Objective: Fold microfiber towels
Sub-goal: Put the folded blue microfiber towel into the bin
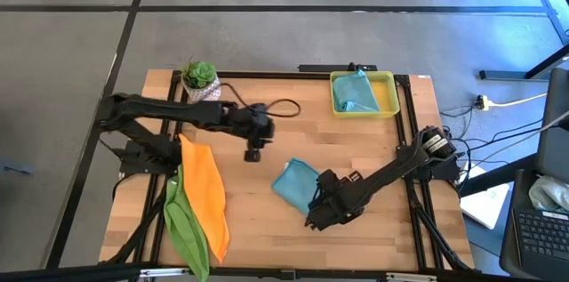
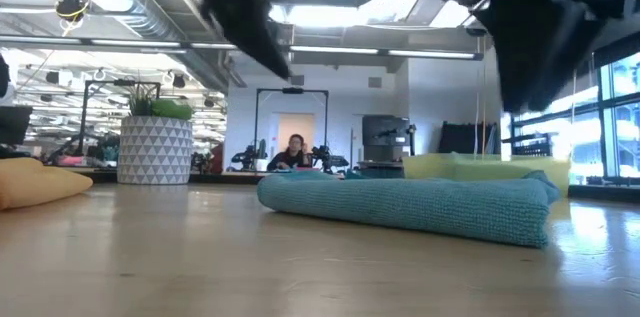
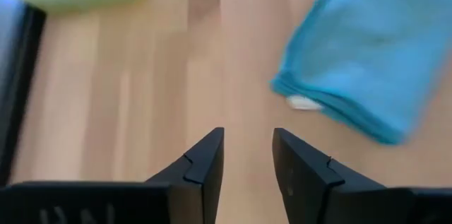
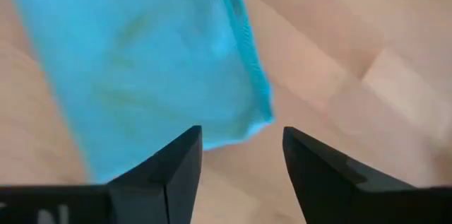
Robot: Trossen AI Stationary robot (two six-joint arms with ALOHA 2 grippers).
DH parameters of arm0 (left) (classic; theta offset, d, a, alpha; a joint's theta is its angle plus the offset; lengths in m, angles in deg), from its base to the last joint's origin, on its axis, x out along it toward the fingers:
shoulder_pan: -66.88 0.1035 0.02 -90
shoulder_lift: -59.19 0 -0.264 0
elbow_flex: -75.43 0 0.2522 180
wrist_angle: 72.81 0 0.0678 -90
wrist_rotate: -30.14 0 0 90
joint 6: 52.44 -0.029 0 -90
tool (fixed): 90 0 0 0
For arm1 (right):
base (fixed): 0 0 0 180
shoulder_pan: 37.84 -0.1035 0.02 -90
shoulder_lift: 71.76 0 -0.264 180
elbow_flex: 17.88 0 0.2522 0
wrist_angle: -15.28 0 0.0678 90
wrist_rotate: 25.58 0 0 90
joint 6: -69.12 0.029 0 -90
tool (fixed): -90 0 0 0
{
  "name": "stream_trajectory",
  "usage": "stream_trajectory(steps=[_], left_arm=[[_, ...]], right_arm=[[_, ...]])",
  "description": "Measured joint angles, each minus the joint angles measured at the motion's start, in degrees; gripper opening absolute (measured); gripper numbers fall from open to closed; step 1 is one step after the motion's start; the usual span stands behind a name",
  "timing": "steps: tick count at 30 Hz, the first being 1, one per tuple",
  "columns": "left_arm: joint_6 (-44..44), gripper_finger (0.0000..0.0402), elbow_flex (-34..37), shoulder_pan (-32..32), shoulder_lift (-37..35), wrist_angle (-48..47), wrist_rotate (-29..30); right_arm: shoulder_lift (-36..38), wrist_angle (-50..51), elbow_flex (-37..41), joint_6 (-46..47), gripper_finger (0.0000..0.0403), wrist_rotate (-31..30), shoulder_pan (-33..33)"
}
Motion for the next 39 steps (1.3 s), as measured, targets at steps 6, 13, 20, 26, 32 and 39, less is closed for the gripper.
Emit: stream_trajectory(steps=[6,13,20,26,32,39], left_arm=[[9.11,0.0112,0.00,-1.38,-11.74,-6.88,-4.79],[15.04,0.0112,-0.04,-4.00,-24.04,-7.22,-6.84],[22.92,0.0112,-0.02,-6.04,-29.35,-11.85,-4.67],[28.41,0.0112,-0.02,-8.55,-30.14,-16.16,-3.83],[30.64,0.0112,-0.02,-10.34,-30.14,-16.09,0.25],[34.55,0.0112,-0.02,-10.61,-30.14,-16.10,4.20]], right_arm=[[4.67,-14.19,4.50,12.37,0.0200,-0.08,1.90],[7.45,-23.20,10.01,3.71,0.0208,8.48,7.45],[8.76,-25.87,12.06,-12.56,0.0223,18.15,14.85],[14.51,-26.63,17.17,-27.05,0.0236,25.11,23.54],[21.63,-35.13,30.58,-36.77,0.0237,37.50,32.38],[23.61,-48.76,42.13,-41.19,0.0237,40.14,34.68]])
